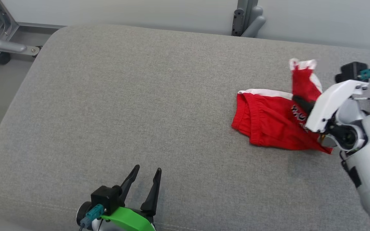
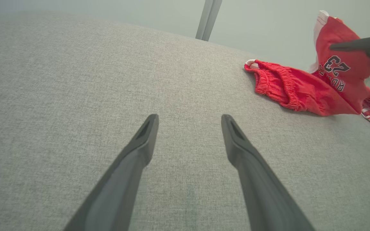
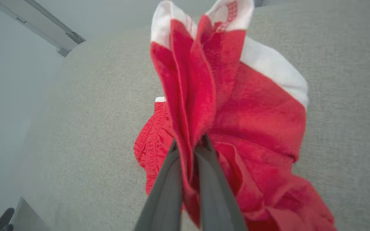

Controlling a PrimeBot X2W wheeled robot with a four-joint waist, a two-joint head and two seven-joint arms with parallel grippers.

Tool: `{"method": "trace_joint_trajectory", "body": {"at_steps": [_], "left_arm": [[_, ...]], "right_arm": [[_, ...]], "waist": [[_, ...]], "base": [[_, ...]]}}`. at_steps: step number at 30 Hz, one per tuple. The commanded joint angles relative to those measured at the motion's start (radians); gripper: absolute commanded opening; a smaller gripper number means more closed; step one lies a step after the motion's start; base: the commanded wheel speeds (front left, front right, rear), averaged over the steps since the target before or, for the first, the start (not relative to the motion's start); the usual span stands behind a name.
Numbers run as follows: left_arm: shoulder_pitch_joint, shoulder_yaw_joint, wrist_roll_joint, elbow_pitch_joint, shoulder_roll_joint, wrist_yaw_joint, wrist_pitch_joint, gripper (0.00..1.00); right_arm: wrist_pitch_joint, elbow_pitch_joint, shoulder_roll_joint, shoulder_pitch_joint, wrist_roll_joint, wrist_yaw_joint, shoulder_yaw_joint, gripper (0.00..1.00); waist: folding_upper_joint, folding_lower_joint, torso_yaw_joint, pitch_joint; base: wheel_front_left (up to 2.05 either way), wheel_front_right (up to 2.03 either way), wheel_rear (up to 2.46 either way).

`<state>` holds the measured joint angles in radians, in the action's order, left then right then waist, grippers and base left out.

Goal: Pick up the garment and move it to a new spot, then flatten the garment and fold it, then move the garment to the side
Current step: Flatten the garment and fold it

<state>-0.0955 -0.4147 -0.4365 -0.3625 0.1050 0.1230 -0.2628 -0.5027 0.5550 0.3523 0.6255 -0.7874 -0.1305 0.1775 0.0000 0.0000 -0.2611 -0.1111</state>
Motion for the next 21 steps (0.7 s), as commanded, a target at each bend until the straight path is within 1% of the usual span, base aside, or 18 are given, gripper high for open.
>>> {"method": "trace_joint_trajectory", "body": {"at_steps": [1, 4, 6, 11, 12, 13, 14, 15, 18, 21], "left_arm": [[-0.021, 0.003, 0.008, -0.006, -0.003, 0.002, -0.002, 1.0], [-0.038, 0.01, 0.02, -0.019, -0.007, 0.004, -0.002, 1.0], [-0.044, 0.014, 0.023, -0.026, -0.009, 0.005, -0.002, 1.0], [-0.039, 0.023, 0.033, -0.041, -0.013, 0.006, -0.002, 1.0], [-0.035, 0.025, 0.033, -0.042, -0.015, 0.007, -0.002, 1.0], [-0.03, 0.028, 0.034, -0.044, -0.016, 0.007, -0.002, 1.0], [-0.025, 0.031, 0.034, -0.045, -0.018, 0.007, -0.002, 1.0], [-0.019, 0.033, 0.035, -0.046, -0.019, 0.008, -0.002, 1.0], [-0.01, 0.04, 0.038, -0.048, -0.023, 0.008, -0.002, 1.0], [0.002, 0.046, 0.039, -0.051, -0.026, 0.009, -0.002, 1.0]], "right_arm": [[-0.008, -0.004, -0.015, -0.016, 0.014, 0.0, 0.017, 0.0], [0.001, -0.001, -0.087, -0.011, 0.049, 0.0, 0.064, 0.0], [0.018, 0.019, -0.126, -0.003, 0.07, 0.0, 0.076, 0.0], [0.075, 0.087, -0.18, 0.024, 0.134, 0.0, 0.083, 0.0], [0.093, 0.102, -0.184, 0.032, 0.149, 0.0, 0.077, 0.06], [0.107, 0.114, -0.196, 0.039, 0.156, 0.0, 0.075, 0.3], [0.123, 0.123, -0.206, 0.044, 0.162, 0.0, 0.073, 0.42], [0.137, 0.132, -0.211, 0.047, 0.168, 0.0, 0.073, 1.0], [0.155, 0.14, -0.232, 0.052, 0.156, 0.0, 0.081, 1.0], [0.162, 0.08, -0.237, 0.042, 0.133, 0.0, 0.106, 1.0]], "waist": [[0.0, 0.0, -0.001, -0.005], [0.0, 0.0, -0.003, -0.011], [0.0, 0.0, -0.006, -0.014], [0.0, 0.0, -0.011, -0.018], [0.0, 0.0, -0.012, -0.018], [0.0, 0.0, -0.012, -0.019], [0.0, 0.0, -0.012, -0.019], [0.0, 0.0, -0.01, -0.018], [0.0, 0.0, -0.004, -0.017], [0.0, 0.0, 0.005, -0.009]], "base": [[0.0, 0.0, 0.0], [0.0, 0.0, 0.0], [0.0, 0.0, 0.0], [0.0, 0.0, 0.0], [0.0, 0.0, 0.0], [0.0, 0.0, 0.0], [0.0, 0.0, 0.0], [0.0, 0.0, 0.0], [0.0, 0.0, 0.0], [0.0, 0.0, 0.0]]}}
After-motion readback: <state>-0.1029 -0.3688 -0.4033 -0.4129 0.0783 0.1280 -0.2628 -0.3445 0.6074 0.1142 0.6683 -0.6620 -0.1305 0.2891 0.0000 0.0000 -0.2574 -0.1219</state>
